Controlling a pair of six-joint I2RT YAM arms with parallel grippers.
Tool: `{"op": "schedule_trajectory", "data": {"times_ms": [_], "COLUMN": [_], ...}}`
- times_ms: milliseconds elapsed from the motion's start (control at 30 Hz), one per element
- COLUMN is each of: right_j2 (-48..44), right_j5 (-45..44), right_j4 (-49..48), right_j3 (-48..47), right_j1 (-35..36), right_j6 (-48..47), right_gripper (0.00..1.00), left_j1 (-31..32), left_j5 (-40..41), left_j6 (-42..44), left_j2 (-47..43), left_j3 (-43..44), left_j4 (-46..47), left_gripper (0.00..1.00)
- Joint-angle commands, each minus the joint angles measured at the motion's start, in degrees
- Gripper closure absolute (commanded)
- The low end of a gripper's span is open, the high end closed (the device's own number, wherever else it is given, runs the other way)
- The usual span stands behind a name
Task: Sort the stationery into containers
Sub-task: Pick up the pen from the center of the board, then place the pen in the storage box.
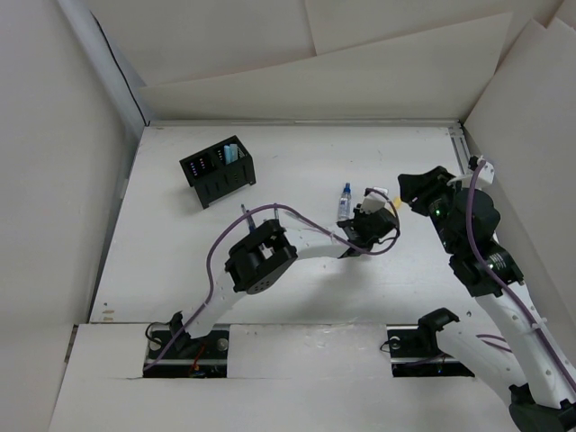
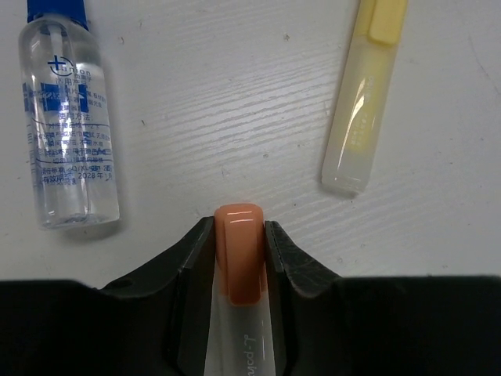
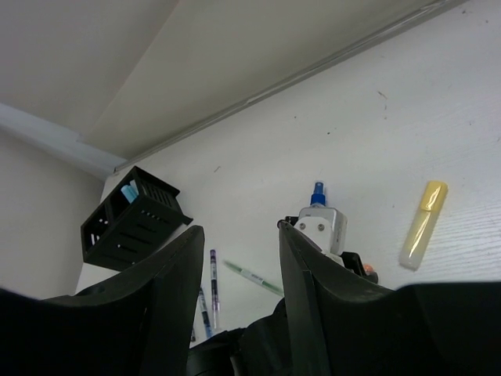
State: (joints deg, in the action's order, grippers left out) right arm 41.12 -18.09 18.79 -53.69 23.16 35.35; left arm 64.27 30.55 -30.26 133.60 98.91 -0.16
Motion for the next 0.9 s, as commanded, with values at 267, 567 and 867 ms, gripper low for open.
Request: {"op": "schedule_trajectory", "data": {"times_ms": [267, 567, 867], "right_j2": [-1.1, -2.8, 0.3], "right_j5": [0.7, -0.4, 1.8], "right_j4": [-3.3, -3.9, -6.7], "right_j3": [-0.5, 0.1, 2.4], "right_j1": [-0.3, -0.3, -0.3], "right_j6": [-0.8, -0.8, -0.8], "right_gripper": [0.51, 0.51, 0.51], "left_j1": [0.5, 0.5, -23.7], "left_j5": [-5.1, -2.3, 6.4], "left_j6": [-0.8, 0.1, 4.4], "left_j2": [-9.5, -29.5, -36.4], "left_j3": [-6.7, -20.0, -19.6], "left_j4": [3.7, 14.8, 15.9], "left_gripper": [0.99, 1.00, 0.98]}}
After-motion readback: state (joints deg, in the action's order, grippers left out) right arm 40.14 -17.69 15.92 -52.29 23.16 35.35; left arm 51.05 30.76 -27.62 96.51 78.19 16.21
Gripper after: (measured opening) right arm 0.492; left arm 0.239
